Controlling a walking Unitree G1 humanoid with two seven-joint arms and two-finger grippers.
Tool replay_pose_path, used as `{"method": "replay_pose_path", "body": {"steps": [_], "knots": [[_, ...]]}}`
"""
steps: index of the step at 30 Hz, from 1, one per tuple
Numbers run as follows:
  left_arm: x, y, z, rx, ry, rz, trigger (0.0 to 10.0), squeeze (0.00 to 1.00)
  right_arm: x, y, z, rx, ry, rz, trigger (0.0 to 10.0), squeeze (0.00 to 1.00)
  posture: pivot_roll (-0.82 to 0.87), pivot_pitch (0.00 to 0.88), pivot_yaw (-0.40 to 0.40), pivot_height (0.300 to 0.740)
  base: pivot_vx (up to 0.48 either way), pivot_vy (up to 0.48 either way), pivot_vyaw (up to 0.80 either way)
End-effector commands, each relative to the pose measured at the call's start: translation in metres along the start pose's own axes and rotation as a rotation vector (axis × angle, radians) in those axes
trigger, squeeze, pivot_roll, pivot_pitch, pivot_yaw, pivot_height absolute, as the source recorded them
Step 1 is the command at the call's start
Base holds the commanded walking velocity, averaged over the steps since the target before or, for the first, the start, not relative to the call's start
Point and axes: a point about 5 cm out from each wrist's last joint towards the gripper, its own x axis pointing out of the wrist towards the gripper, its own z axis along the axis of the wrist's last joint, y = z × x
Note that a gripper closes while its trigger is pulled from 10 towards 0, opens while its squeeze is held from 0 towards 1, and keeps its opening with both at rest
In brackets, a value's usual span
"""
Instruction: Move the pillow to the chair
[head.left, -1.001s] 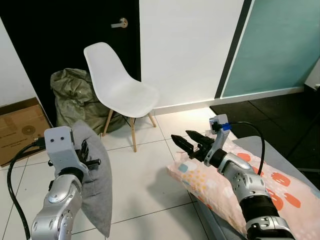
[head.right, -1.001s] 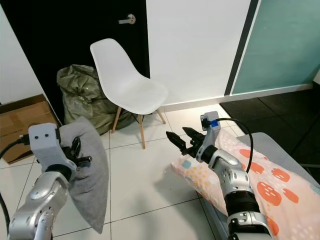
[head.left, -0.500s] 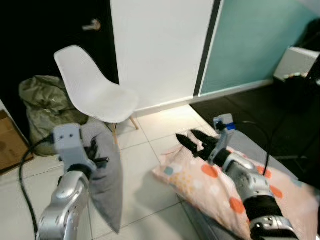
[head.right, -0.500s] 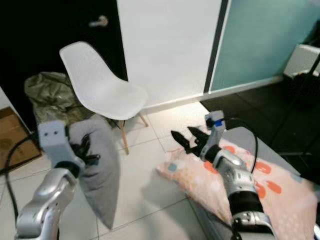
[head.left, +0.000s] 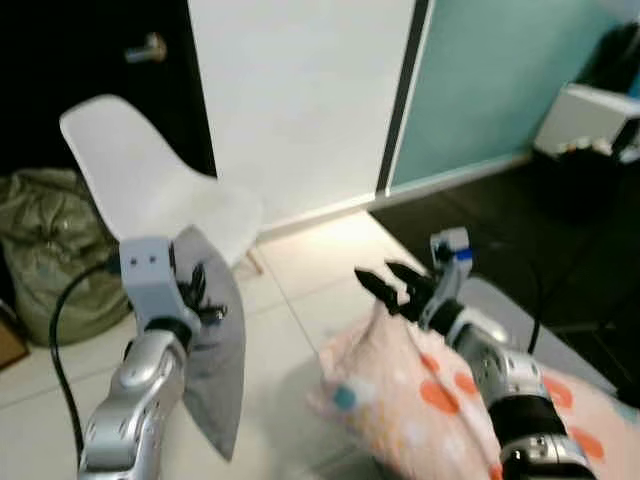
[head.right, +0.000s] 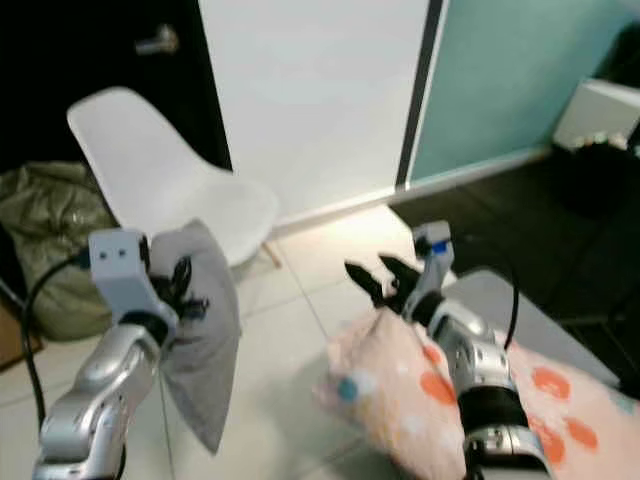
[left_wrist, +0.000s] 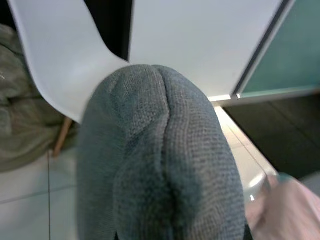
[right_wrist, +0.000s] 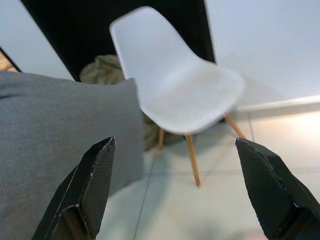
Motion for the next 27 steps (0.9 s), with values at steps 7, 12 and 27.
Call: {"method": "replay_pose_path", "body": {"steps": [7, 12, 27], "knots": [[0.002, -0.008, 0.018, 0.004, -0.089, -0.069, 10.0, 0.0, 0.003, -0.001, -0.008, 0.026, 0.023, -0.049, 10.0, 0.0, -0.16, 0.006, -0.044, 0.735, 0.48, 0.0, 0.0], [0.003, -0.01, 0.022, 0.006, -0.102, -0.078, 10.0, 0.0, 0.003, -0.003, -0.008, 0.025, 0.025, -0.066, 10.0, 0.0, -0.16, 0.008, -0.042, 0.735, 0.477, 0.0, 0.0], [0.02, -0.007, 0.037, 0.014, -0.145, -0.097, 10.0, 0.0, 0.003, -0.004, -0.007, 0.021, 0.024, -0.084, 10.0, 0.0, -0.17, 0.013, -0.042, 0.735, 0.472, 0.0, 0.0]]}}
